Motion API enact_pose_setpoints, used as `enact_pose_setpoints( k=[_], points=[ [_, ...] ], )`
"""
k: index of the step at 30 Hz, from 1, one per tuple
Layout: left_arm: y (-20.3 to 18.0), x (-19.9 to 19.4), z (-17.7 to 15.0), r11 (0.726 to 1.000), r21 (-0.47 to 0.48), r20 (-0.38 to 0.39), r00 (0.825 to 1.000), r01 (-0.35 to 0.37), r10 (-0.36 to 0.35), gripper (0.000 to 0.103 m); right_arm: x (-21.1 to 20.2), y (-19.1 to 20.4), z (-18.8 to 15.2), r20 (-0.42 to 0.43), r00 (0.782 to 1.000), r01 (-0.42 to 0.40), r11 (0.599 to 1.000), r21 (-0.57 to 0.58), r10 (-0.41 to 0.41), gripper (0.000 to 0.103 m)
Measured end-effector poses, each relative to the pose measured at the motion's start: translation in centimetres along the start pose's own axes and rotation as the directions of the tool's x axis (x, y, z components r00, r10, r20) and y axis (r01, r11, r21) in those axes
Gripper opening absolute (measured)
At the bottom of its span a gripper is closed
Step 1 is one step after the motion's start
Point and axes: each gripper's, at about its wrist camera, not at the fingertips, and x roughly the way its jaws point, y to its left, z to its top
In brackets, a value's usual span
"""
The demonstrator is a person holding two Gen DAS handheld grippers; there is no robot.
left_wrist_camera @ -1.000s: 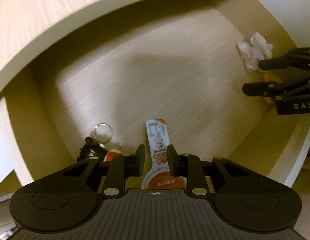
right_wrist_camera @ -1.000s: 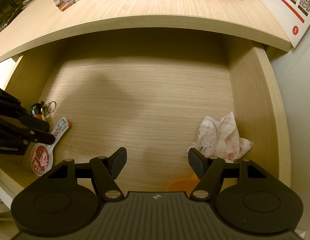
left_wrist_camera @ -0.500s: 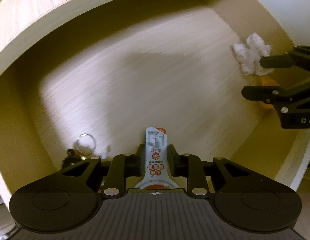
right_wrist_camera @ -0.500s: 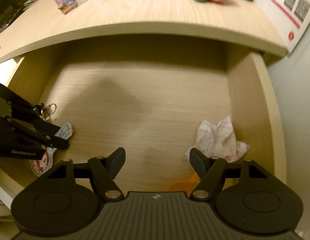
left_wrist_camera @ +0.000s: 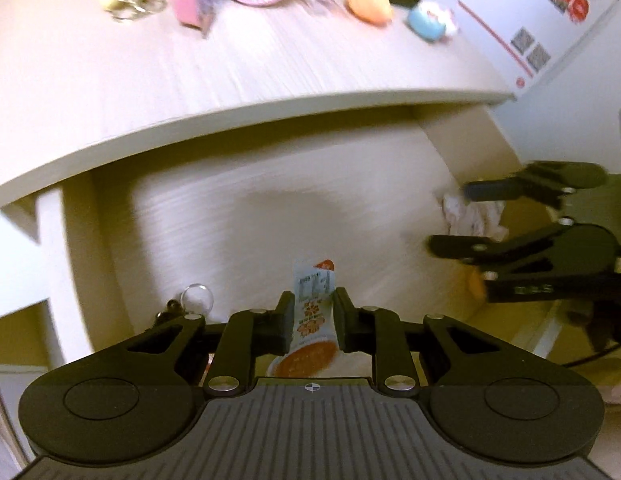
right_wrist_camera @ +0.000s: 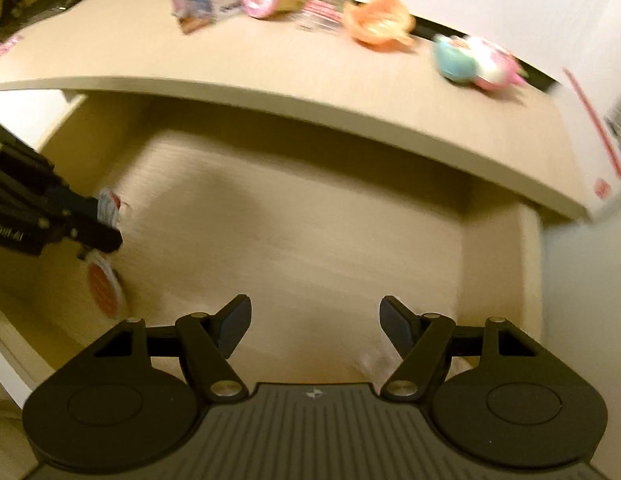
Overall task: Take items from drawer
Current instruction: 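Lift the spoon-shaped packet with the left tool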
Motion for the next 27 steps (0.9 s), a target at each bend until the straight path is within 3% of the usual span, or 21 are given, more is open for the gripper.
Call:
enact_pose_setpoints(
  k=[4,10,13,14,17,21,27],
  points=[
    [0.3,-1.1,-0.3,0.995,-0.097,0.055,0.998,-0.005,0.011,0.02,2.1,0.7,2.8,-0.002,0.991,-0.133,0.991,0.019,0.133,0.072],
    [2.7,-1.2,0.7,0.978,-0.201,0.095,0.993,-0.055,0.076,0.019,4.3,2.1,4.5,-0.032,0.983,-0.181,0.982,-0.063,0.179,0.072],
    [2.9,-0.4,1.7,0.98,-0.189,0.106,0.991,-0.055,0.076,0.017,3.8,2.0,4.5,-0.047,0.99,-0.138,0.985,-0.1,0.134,0.072],
    [2.9,0.0,2.0,0.982,-0.18,0.108,0.992,-0.05,0.07,0.012,3.3,1.9,4.4,-0.055,0.992,-0.116,0.986,-0.124,0.11,0.072],
    [2.8,1.2,2.6,0.986,-0.164,0.107,0.993,-0.026,0.044,0.011,1.8,2.0,3.7,-0.078,0.997,-0.002,0.978,-0.209,-0.014,0.072],
    [2.4,2.5,3.0,0.991,-0.129,0.115,0.993,0.016,-0.001,0.011,-0.6,0.8,1.9,-0.116,0.982,0.121,0.972,-0.201,-0.147,0.072],
    [1.8,5.1,2.9,0.997,-0.069,0.056,0.998,0.046,-0.043,0.016,-2.8,-0.2,-0.9,-0.22,0.968,0.115,0.992,-0.054,-0.124,0.071]
  ],
)
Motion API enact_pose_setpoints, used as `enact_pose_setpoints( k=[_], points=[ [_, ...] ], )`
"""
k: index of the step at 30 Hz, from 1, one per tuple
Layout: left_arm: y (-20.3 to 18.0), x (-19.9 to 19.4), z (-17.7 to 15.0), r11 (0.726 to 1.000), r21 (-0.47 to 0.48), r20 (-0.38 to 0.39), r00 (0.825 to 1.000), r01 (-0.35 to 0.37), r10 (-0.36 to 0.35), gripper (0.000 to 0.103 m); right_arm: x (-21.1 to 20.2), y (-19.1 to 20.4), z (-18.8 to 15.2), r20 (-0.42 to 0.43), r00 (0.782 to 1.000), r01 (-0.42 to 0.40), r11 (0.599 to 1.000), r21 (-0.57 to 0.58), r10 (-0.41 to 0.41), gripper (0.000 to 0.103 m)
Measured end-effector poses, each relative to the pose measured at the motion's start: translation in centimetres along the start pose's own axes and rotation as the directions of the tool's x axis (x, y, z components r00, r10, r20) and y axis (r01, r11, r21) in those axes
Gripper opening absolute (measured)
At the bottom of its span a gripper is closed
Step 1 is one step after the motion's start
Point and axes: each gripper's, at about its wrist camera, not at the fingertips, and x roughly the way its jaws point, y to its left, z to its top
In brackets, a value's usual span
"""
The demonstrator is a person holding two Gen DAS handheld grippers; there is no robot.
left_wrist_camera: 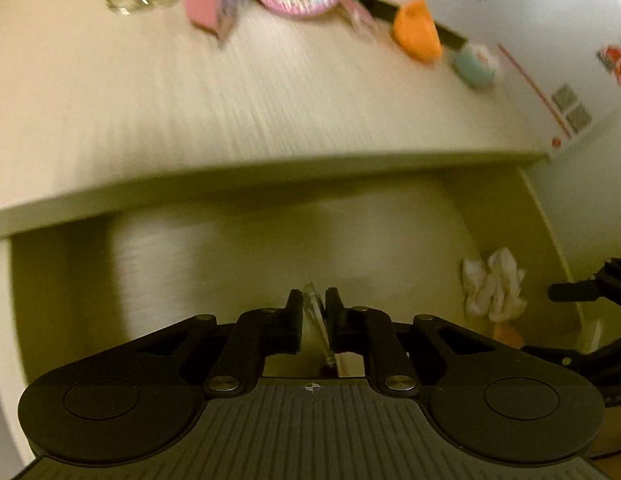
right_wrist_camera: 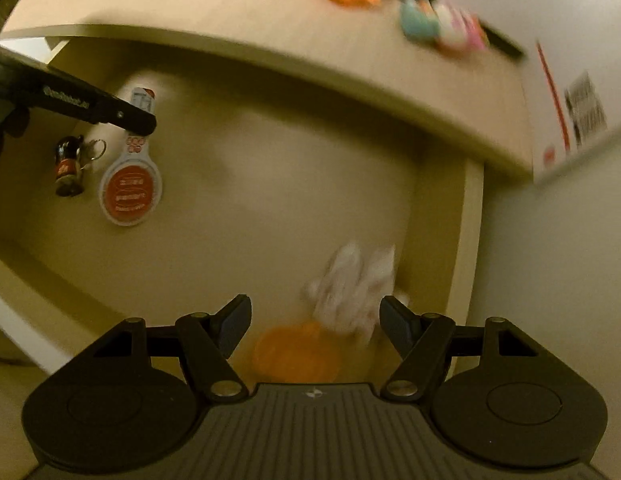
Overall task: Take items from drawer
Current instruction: 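Lift the spoon-shaped packet with the left tool, then hold the spoon packet with the left tool while the right tool grasps the white tissue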
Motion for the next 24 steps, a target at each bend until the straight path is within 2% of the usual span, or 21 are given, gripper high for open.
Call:
enact_pose_setpoints(
  k=[4,9,12,15,16,17,24],
  points=[
    [0.1,1.0,-0.5,0.999,0.037,-0.07,0.997,0.015,-0.012,0.019,1.7,0.3,0.3,-0.052,0.998,0.04,0.999,0.031,-0.039,0.071],
    [0.3,1.9,-1.0,0.999,0.031,-0.128,0.992,0.019,-0.015,0.026,4.4,0.8,3.0,-0.089,0.991,0.094,0.995,-0.04,-0.097,0.071],
    [0.1,2.3,-1.3,0.999,0.033,-0.151,0.988,0.027,-0.022,0.026,6.3,0.4,4.1,-0.132,0.982,0.13,0.99,-0.05,-0.136,0.07],
    [-0.4,2.5,-1.8,0.998,0.04,-0.17,0.984,0.057,-0.05,0.025,6.9,0.3,4.4,-0.15,0.978,0.138,0.989,-0.047,-0.144,0.045],
    [-0.5,2.5,-1.9,0.997,0.043,-0.174,0.983,0.061,-0.053,0.025,6.8,0.5,4.4,-0.147,0.979,0.133,0.989,-0.066,-0.142,0.021],
    [-0.6,2.5,-2.0,0.997,0.049,-0.176,0.983,0.059,-0.049,0.025,6.7,0.5,4.3,-0.153,0.981,0.111,0.992,-0.062,-0.12,0.009],
    [-1.7,2.4,-2.5,0.994,0.097,-0.212,0.977,0.044,-0.022,0.025,3.0,1.1,3.8,-0.04,0.998,0.042,0.999,0.02,-0.041,0.006]
  ],
)
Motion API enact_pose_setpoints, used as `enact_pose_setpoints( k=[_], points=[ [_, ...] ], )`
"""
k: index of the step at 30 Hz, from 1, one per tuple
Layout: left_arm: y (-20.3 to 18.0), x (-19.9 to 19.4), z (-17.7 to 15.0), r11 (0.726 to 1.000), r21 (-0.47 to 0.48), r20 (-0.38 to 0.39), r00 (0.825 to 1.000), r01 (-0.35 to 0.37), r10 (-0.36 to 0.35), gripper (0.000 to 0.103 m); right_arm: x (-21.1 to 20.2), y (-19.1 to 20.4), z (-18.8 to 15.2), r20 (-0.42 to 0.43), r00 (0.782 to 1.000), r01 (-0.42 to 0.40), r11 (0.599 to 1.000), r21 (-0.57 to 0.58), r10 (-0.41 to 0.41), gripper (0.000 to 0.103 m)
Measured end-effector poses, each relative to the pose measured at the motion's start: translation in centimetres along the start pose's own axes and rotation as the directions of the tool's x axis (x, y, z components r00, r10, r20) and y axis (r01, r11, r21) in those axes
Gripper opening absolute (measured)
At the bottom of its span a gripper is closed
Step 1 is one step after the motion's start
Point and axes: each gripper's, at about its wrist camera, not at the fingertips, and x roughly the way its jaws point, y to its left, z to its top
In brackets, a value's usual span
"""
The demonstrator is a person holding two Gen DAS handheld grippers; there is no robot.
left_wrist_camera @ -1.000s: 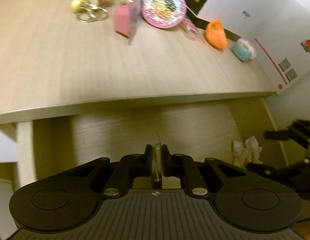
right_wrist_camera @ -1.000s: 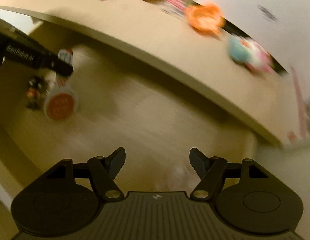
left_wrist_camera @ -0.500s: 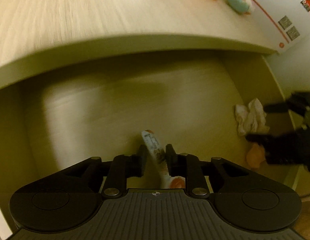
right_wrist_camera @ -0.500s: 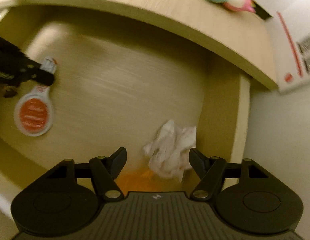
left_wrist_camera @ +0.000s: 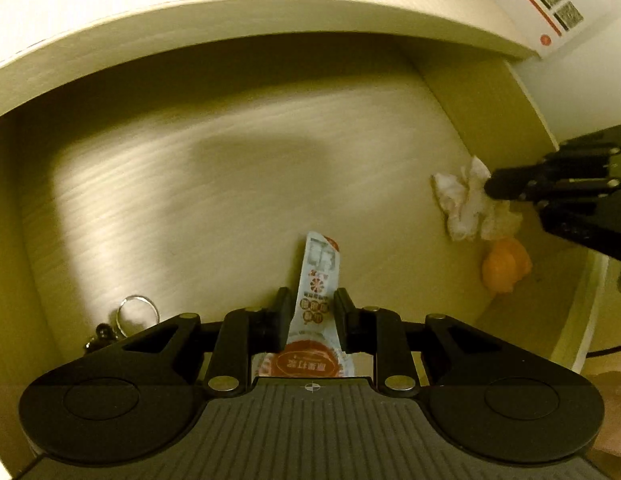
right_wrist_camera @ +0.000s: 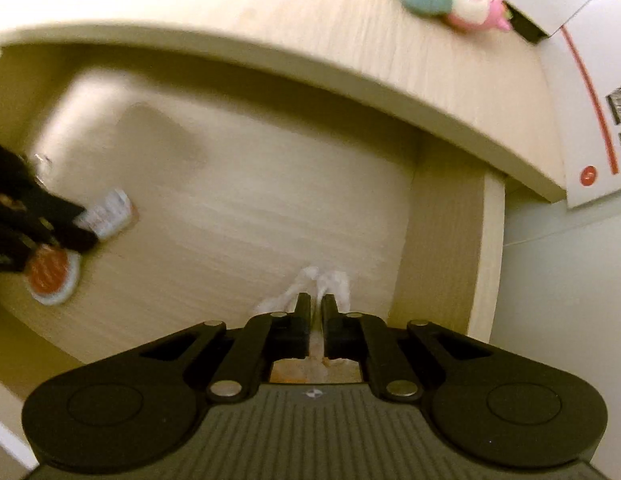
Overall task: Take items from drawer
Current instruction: 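Hold the spoon packet with the left tool while the right tool grasps the white tissue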
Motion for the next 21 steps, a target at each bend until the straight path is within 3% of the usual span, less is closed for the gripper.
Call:
enact_pose_setpoints(
  k=[3,7,10,13,18,19,21],
  points=[
    [-0.4,0.1,-0.2,1.0,0.01,-0.005,1.0,-0.008,0.008,0.025,-1.8,0.8,-1.7,0.034,0.999,-0.028,1.0,0.012,0.027,0.006],
    [-1.1,0.2,0.0,0.998,0.052,-0.002,0.999,-0.033,0.033,0.022,-2.6,0.2,-1.6,0.057,0.997,-0.059,0.998,0.028,0.058,0.006],
    [-1.3,-0.2,-0.3,0.996,0.089,0.017,1.0,-0.013,0.012,0.009,-3.2,0.5,-1.9,0.084,0.993,-0.084,0.996,0.037,0.081,0.006],
    [-1.9,-0.4,-0.4,0.99,0.136,0.023,0.999,-0.03,0.027,0.008,-4.2,1.0,-2.2,0.116,0.988,-0.102,0.994,0.024,0.099,0.006],
    [-1.5,-0.3,-0.9,0.991,0.127,0.008,0.999,-0.044,0.043,0.008,-3.8,0.2,-2.8,0.142,0.982,-0.126,0.992,0.002,0.125,0.006],
    [-1.4,-0.2,-0.9,0.991,0.125,0.005,0.999,-0.043,0.042,0.008,-3.6,-0.1,-2.9,0.137,0.983,-0.124,0.992,-0.01,0.125,0.01],
    [-1.2,0.1,-0.7,0.992,0.122,-0.003,0.999,-0.036,0.037,0.008,-2.7,-0.3,-2.5,0.125,0.989,-0.072,0.997,-0.038,0.076,0.033]
  ],
)
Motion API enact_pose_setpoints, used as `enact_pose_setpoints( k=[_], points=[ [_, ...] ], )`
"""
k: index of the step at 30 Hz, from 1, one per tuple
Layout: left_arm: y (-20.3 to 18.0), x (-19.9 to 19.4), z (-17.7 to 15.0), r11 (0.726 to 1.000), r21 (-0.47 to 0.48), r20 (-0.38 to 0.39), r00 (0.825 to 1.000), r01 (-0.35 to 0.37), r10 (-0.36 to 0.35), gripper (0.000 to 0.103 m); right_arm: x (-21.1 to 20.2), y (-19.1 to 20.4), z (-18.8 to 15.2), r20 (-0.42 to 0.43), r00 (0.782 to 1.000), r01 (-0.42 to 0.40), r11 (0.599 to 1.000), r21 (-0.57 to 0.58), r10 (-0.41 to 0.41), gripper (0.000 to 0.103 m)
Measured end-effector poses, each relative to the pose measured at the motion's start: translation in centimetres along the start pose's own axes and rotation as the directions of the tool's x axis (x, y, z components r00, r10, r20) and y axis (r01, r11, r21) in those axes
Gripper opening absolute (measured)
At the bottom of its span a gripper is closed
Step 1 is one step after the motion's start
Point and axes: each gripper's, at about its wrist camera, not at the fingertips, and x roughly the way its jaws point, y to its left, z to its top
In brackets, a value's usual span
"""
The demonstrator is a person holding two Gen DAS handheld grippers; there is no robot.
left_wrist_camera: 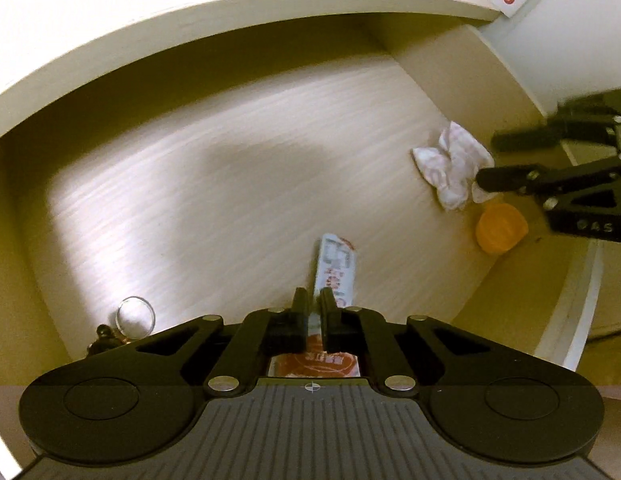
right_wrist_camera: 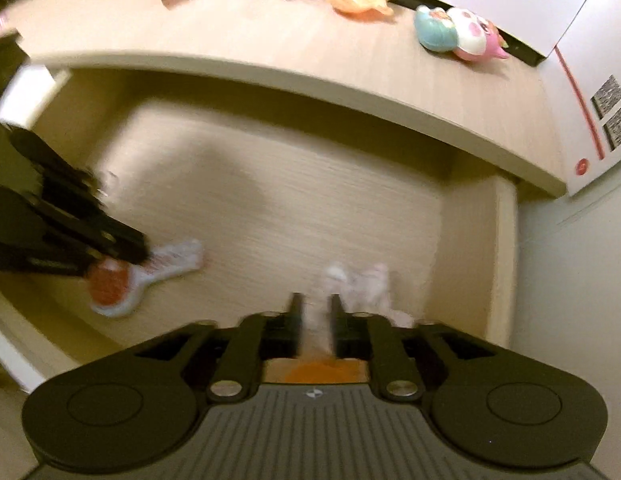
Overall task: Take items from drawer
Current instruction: 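Hold the spoon packet with the left tool while the right tool grasps the white tissue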
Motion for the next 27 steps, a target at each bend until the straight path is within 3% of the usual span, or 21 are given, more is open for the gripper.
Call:
enact_pose_setpoints(
  k=[1,2,9,10,11,13,22,24,25,27],
  points=[
    [0.1,0.1,0.1,1.0,-0.001,-0.002,1.0,0.009,-0.009,0.01,0.5,-0.2,0.0,-0.005,1.0,0.025,1.0,-0.012,-0.025,0.052],
    [0.3,0.2,0.2,1.0,-0.001,-0.007,1.0,0.019,-0.019,0.011,1.0,-0.4,0.1,-0.013,0.999,0.038,0.999,-0.016,-0.038,0.06],
    [0.6,0.0,0.9,0.999,0.002,0.008,0.999,0.042,-0.042,0.015,5.1,-0.5,2.0,-0.14,0.987,0.073,0.996,-0.058,-0.08,0.059],
    [0.7,-0.1,1.0,0.999,0.008,0.005,0.999,0.045,-0.045,0.015,5.3,-0.7,2.0,-0.151,0.986,0.063,0.997,-0.043,-0.069,0.054],
    [0.7,-0.1,1.0,0.999,0.019,-0.005,0.999,0.048,-0.048,0.015,5.4,-0.9,2.0,-0.161,0.985,0.05,0.998,-0.03,-0.054,0.039],
    [0.2,0.2,1.0,0.996,0.067,-0.035,0.998,0.061,-0.059,0.015,5.5,-1.2,1.7,-0.179,0.984,0.021,1.0,-0.013,-0.023,0.026],
    [-3.6,1.4,0.7,0.949,0.306,-0.113,0.993,0.073,-0.04,0.022,5.2,-1.0,0.2,-0.133,0.991,0.035,0.999,0.008,-0.034,0.027],
    [-4.2,1.6,0.5,0.929,0.356,-0.151,0.987,0.098,-0.046,0.022,5.0,-1.2,0.2,-0.129,0.991,0.042,0.999,0.014,-0.04,0.03],
    [-4.5,1.7,0.5,0.922,0.372,-0.162,0.986,0.106,-0.048,0.017,4.8,-1.3,0.2,-0.128,0.991,0.046,0.999,0.018,-0.043,0.036],
    [-4.5,1.7,0.4,0.913,0.391,-0.181,0.982,0.115,-0.046,0.018,4.6,-1.5,0.2,-0.125,0.991,0.057,0.998,0.021,-0.054,0.043]
  ],
)
